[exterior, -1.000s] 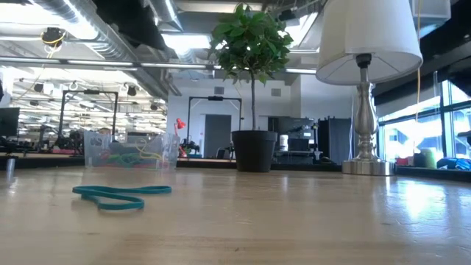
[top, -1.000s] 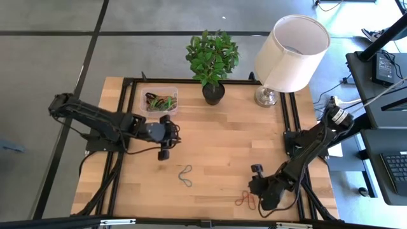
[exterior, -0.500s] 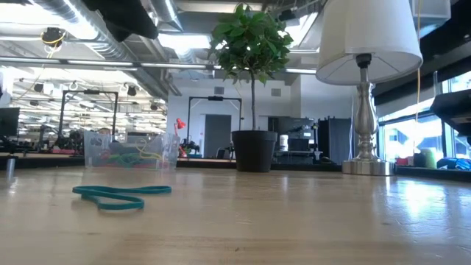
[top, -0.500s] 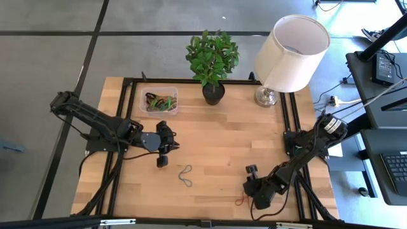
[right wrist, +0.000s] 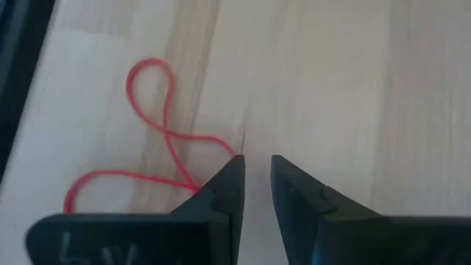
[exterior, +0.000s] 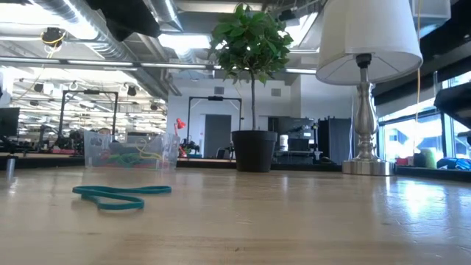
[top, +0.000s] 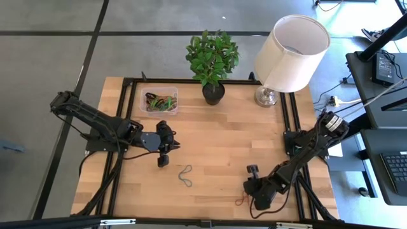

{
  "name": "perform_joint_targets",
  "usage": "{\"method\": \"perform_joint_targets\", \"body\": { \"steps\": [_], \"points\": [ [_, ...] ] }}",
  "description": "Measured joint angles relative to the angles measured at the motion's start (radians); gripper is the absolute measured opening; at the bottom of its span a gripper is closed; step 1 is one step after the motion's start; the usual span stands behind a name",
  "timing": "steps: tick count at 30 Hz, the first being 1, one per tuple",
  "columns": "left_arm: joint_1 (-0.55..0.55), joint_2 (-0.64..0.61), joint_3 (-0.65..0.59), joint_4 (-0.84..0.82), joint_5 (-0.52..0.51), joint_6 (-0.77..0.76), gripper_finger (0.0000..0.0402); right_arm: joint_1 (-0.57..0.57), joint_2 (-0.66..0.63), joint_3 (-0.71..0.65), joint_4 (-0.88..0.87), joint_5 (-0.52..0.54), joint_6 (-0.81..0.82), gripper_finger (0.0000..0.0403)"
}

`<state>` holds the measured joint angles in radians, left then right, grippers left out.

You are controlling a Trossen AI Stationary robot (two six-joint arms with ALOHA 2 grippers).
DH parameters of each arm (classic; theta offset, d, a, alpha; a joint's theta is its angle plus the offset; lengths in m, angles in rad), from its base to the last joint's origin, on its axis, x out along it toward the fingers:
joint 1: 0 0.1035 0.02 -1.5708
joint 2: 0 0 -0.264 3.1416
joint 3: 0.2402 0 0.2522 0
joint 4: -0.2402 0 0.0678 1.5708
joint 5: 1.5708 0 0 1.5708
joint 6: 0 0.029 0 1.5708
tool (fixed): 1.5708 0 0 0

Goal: Pick and place rubber bands into bin
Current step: Put the red rubber band into the transparent bin

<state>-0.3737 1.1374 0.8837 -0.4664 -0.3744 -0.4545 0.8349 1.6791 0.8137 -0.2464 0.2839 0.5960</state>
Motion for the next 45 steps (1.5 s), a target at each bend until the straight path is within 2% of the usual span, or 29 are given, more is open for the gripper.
{"method": "perform_joint_targets", "body": {
  "steps": [12,21,24,28,31,38,42,45],
  "points": [
    [0.000,0.000,0.000,0.000,0.000,-0.022,0.0047,0.000,0.036,0.000,0.081,0.000,0.001,0.0071],
    [0.000,0.000,0.000,0.000,0.000,-0.034,0.0047,0.002,0.086,0.006,0.072,-0.006,-0.055,0.0071],
    [0.000,0.000,0.000,0.000,0.000,-0.034,0.0047,0.008,0.088,0.007,0.050,-0.007,-0.057,0.0056],
    [0.000,0.000,0.000,0.000,0.000,-0.034,0.0047,0.010,0.088,0.006,0.044,-0.015,-0.077,0.0011],
    [0.000,0.000,0.000,0.000,0.000,-0.034,0.0047,0.010,0.087,0.006,0.040,-0.017,-0.066,0.0008],
    [0.000,0.002,0.000,0.034,0.000,-0.035,0.0047,-0.005,-0.012,-0.005,-0.006,0.049,-0.100,0.0003],
    [0.000,0.040,0.000,0.138,-0.038,-0.056,0.0047,-0.036,-0.128,-0.001,-0.083,0.100,-0.101,0.0002],
    [0.000,0.103,0.000,0.269,-0.043,-0.005,0.0047,-0.054,-0.228,-0.001,-0.104,0.177,-0.119,0.0002]
  ]
}}
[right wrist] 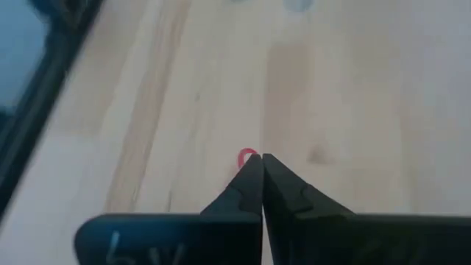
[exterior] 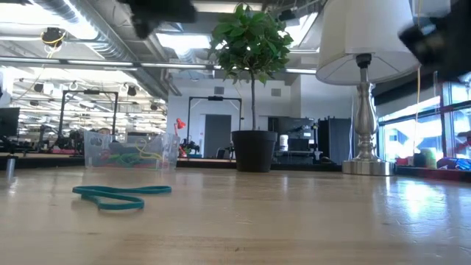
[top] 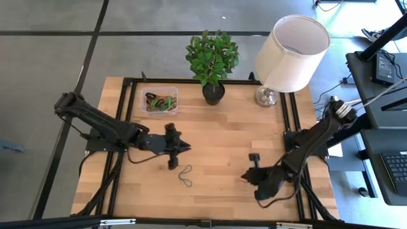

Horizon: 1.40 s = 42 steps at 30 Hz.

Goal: Pick and place rubber bands into bin
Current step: Put the red rubber band into the transparent bin

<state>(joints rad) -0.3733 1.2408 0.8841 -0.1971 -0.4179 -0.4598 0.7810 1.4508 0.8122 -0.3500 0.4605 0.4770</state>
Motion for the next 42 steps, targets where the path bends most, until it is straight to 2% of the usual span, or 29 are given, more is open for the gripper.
{"method": "perform_joint_targets", "body": {
  "steps": [7,11,15,20,26,30,34,37,40,42],
  "points": [
    [0.001,0.226,0.011,0.434,-0.003,0.152,0.0047,-0.058,-0.202,0.002,0.030,0.095,-0.144,0.0001],
    [0.010,0.363,0.092,0.568,0.010,0.148,0.0060,-0.107,-0.269,0.002,0.085,0.096,-0.210,0.0001],
    [0.030,0.483,0.211,0.570,0.052,0.106,0.0097,-0.152,-0.286,0.002,0.177,0.098,-0.274,0.0001],
    [0.058,0.589,0.330,0.578,0.054,0.089,0.0162,-0.177,-0.286,0.002,0.236,0.096,-0.305,0.0001],
    [0.096,0.625,0.371,0.576,0.053,0.088,0.0228,-0.183,-0.286,0.002,0.247,0.097,-0.311,0.0001],
    [0.119,0.625,0.371,0.574,0.056,0.088,0.0241,-0.191,-0.286,0.002,0.260,0.096,-0.355,0.0001],
    [0.144,0.625,0.371,0.558,0.146,0.069,0.0201,-0.221,-0.286,0.002,0.283,0.098,-0.354,0.0001],
    [0.164,0.625,0.371,0.533,0.209,0.060,0.0134,-0.247,-0.286,0.002,0.287,0.098,-0.353,0.0004],
    [0.189,0.622,0.371,0.530,0.271,0.087,0.0046,-0.278,-0.286,0.002,0.287,0.098,-0.343,0.0014],
    [0.208,0.604,0.370,0.507,0.299,0.130,0.0014,-0.308,-0.286,0.002,0.286,0.098,-0.304,0.0024]
  ]
}}
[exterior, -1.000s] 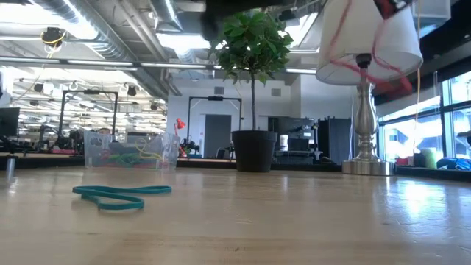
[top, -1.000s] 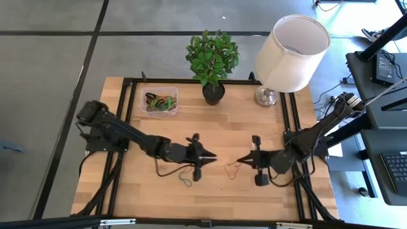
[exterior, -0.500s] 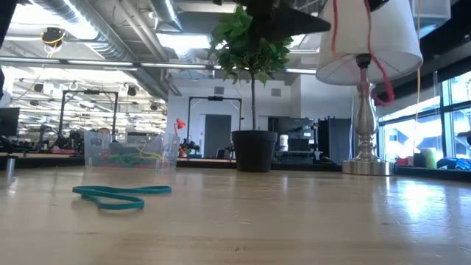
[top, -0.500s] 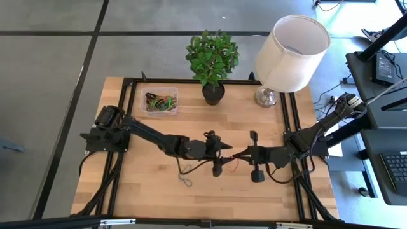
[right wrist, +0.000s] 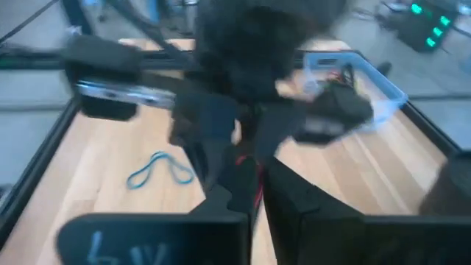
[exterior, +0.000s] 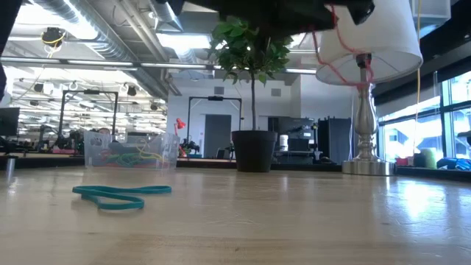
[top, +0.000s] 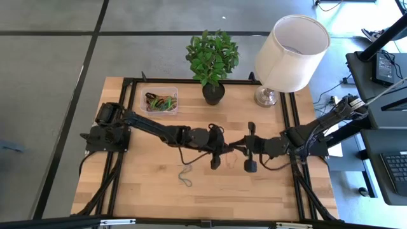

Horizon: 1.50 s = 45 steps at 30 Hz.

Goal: Pick and place rubber bands into bin
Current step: Put the red rubber band into the transparent bin

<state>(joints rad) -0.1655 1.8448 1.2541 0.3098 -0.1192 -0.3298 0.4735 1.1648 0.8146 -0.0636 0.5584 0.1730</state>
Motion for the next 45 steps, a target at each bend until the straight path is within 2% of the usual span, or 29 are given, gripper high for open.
{"method": "perform_joint_targets", "body": {
  "steps": [3,7,14,20,26,34,37,41,43,45],
  "points": [
    [0.044,-0.055,0.001,-0.087,0.044,0.062,0.0003,-0.047,0.000,0.000,-0.008,0.000,0.063,0.0044],
    [0.125,-0.176,0.001,-0.337,0.093,0.123,0.0002,-0.108,-0.001,0.000,-0.008,0.000,0.121,0.0076],
    [0.284,-0.437,0.001,-0.784,0.088,0.265,0.0002,-0.189,-0.001,0.000,-0.008,0.000,0.225,0.0124],
    [0.480,-0.608,-0.006,-1.070,0.051,0.408,0.0002,-0.225,-0.001,0.000,-0.008,0.000,0.281,0.0135],
    [0.708,-0.676,-0.112,-1.093,0.137,0.525,0.0002,-0.253,-0.001,0.000,-0.012,-0.001,0.291,0.0135],
    [0.938,-0.636,-0.302,-0.976,0.222,0.621,0.0002,-0.264,0.000,0.001,-0.083,-0.002,0.244,0.0131],
    [0.993,-0.601,-0.335,-0.928,0.269,0.624,0.0001,-0.264,-0.001,0.001,-0.082,-0.023,0.211,0.0098],
    [1.030,-0.550,-0.347,-0.923,0.271,0.639,0.0002,-0.268,-0.001,0.001,-0.083,-0.037,0.136,0.0015],
    [1.039,-0.527,-0.347,-0.921,0.272,0.650,0.0002,-0.272,-0.002,0.001,-0.086,-0.056,0.070,0.0010],
    [1.040,-0.511,-0.347,-0.914,0.271,0.650,0.0001,-0.292,-0.015,0.000,-0.108,-0.134,0.046,0.0005]
  ]
}}
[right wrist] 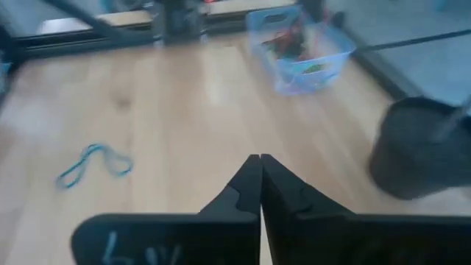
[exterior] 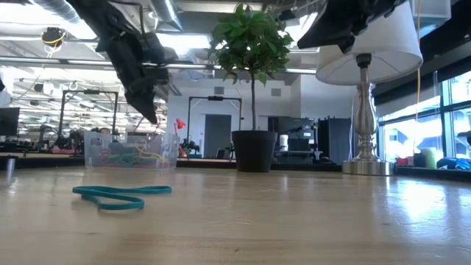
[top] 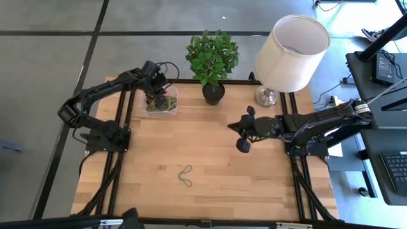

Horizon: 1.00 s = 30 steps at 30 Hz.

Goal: Pick and place rubber bands into bin
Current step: Put the red rubber band into the transparent bin

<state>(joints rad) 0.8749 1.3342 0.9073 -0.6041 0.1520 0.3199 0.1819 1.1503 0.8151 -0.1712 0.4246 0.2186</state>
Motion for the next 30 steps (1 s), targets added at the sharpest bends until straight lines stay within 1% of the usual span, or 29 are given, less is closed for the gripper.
{"method": "perform_joint_targets", "body": {
  "steps": [3,6,8,12,15,20,27,30],
  "points": [
    [-0.003,0.016,0.000,0.004,0.000,0.001,0.0003,-0.038,-0.022,-0.021,-0.016,-0.122,-0.007,0.0003],
    [-0.009,0.024,0.000,0.008,0.000,0.000,0.0002,-0.074,-0.051,-0.075,-0.020,-0.191,-0.016,0.0002],
    [-0.009,0.024,0.000,0.008,0.000,0.000,0.0001,-0.099,-0.087,-0.130,0.021,-0.216,-0.018,0.0002],
    [-0.009,0.024,0.000,0.007,0.000,-0.011,0.0003,-0.123,-0.185,-0.281,0.175,-0.235,-0.014,0.0001],
    [-0.009,0.024,0.000,0.006,-0.001,-0.034,0.0002,-0.122,-0.294,-0.404,0.270,-0.244,0.012,0.0001],
    [-0.009,0.024,0.000,0.004,-0.001,-0.071,0.0003,-0.122,-0.505,-0.574,0.346,-0.279,0.063,0.0001],
    [-0.009,0.024,0.000,0.011,-0.003,-0.072,0.0003,-0.122,-0.815,-0.718,0.346,-0.295,0.038,0.0000],
    [-0.009,0.024,0.000,0.015,-0.004,-0.072,0.0002,-0.123,-0.938,-0.753,0.320,-0.341,0.012,0.0000]
  ]
}}
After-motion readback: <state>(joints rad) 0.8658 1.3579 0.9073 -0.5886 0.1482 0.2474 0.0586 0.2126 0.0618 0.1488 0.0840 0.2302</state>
